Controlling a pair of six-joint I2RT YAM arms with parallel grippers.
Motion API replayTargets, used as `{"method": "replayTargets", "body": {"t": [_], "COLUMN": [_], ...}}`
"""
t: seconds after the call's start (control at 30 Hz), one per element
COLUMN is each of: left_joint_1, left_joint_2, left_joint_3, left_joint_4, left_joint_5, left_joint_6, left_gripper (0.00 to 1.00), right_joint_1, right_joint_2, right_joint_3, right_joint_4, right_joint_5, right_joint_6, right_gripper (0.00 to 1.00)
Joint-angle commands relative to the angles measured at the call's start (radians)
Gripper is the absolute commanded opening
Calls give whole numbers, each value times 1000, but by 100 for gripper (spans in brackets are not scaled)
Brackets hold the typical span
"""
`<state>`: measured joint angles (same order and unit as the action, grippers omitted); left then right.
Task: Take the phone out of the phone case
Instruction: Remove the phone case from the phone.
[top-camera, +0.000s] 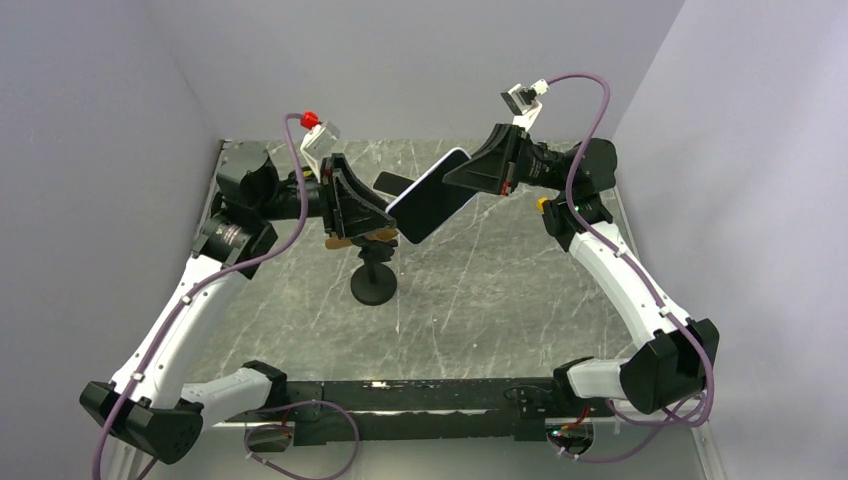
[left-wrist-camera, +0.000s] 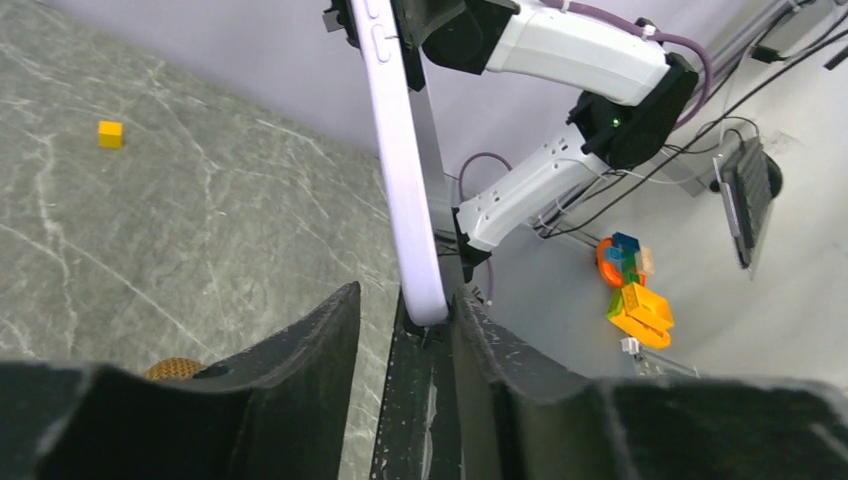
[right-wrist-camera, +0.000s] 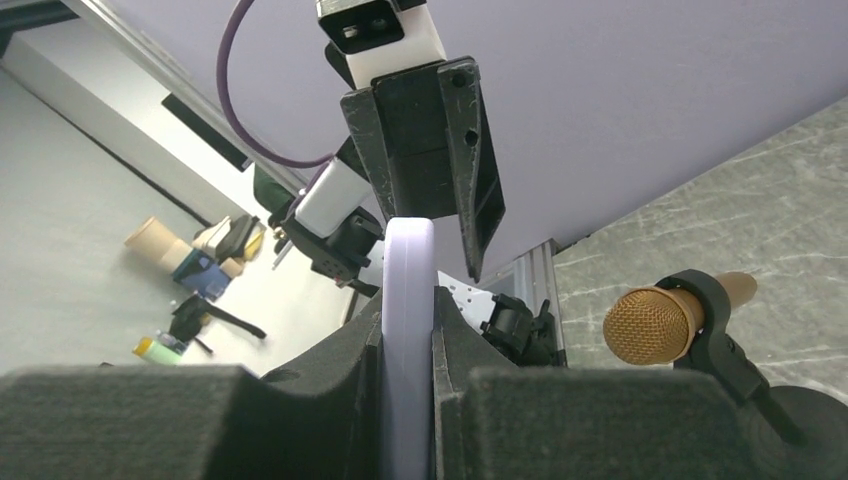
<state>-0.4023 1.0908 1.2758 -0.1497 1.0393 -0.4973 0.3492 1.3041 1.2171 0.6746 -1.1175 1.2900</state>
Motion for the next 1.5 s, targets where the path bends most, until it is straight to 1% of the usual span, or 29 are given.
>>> {"method": "replayTargets", "body": {"t": [0.0, 0.17, 0.23, 0.3, 0.33, 0.37, 0.4, 0.43, 0.53, 0.57, 0.67, 0.73, 0.8, 0.83, 0.93, 1.0, 1.13, 1.2, 1.27, 1.3, 1.33, 1.4, 1.47], "left_joint_1": [-7, -15, -20, -39, -56, -79, -99, -118, -155, -158, -156, -152, -132, -116, -68, -44, -36, -37, -46, -53, -60, -65, -66], "left_joint_2": [27, 46, 50, 44, 35, 25, 19, 18, 25, 28, 37, 43, 68, 85, 153, 182, 208, 204, 187, 173, 158, 103, 46], "left_joint_3": [47, 46, 37, -4, -34, -62, -82, -90, -77, -75, -107, -122, -104, -92, -57, -28, 23, 52, 95, 108, 112, 90, 57], "left_joint_4": [58, 113, 162, 339, 522, 643, 729, 765, 719, 709, 804, 834, 781, 769, 818, 776, 518, 331, 85, -8, -71, -118, -139], "left_joint_5": [79, 155, 215, 298, 329, 346, 354, 357, 341, 329, 290, 257, 241, 234, 220, 196, 99, 20, -121, -197, -243, -270, -300], "left_joint_6": [-48, -83, -105, -209, -278, -348, -394, -411, -365, -354, -392, -380, -324, -325, -403, -401, -267, -161, -14, 45, 89, 115, 128], "left_gripper": [37, 11, 8, 7, 6, 5, 0, 0, 0, 0, 0, 0, 0, 0, 0, 0, 0, 0, 0, 0, 0, 18, 44], "right_joint_1": [4, 4, 6, 6, 7, 9, 11, 15, 43, 54, 83, 101, 121, 128, 140, 144, 149, 149, 149, 148, 144, 134, 119], "right_joint_2": [-36, -36, -32, -17, -6, 9, 25, 42, 82, 88, 118, 143, 160, 163, 159, 153, 147, 148, 157, 153, 148, 116, 89], "right_joint_3": [52, 49, 49, 41, 35, 28, 22, 19, 22, 24, 28, 40, 51, 53, 56, 52, 49, 46, 68, 65, 63, 46, 28], "right_joint_4": [39, 61, 85, 160, 215, 269, 342, 419, 587, 608, 734, 822, 875, 887, 898, 910, 910, 914, 928, 905, 868, 742, 629], "right_joint_5": [14, -1, -13, -29, -38, -43, -49, -53, -50, -45, -12, 14, 40, 50, 67, 81, 84, 99, 92, 95, 91, 81, 82], "right_joint_6": [3, 14, 40, 112, 158, 214, 273, 340, 476, 497, 607, 692, 754, 766, 772, 777, 768, 762, 771, 746, 712, 578, 485], "right_gripper": [0, 0, 0, 0, 0, 0, 0, 0, 0, 0, 0, 0, 0, 0, 0, 0, 0, 0, 0, 0, 0, 0, 0]}}
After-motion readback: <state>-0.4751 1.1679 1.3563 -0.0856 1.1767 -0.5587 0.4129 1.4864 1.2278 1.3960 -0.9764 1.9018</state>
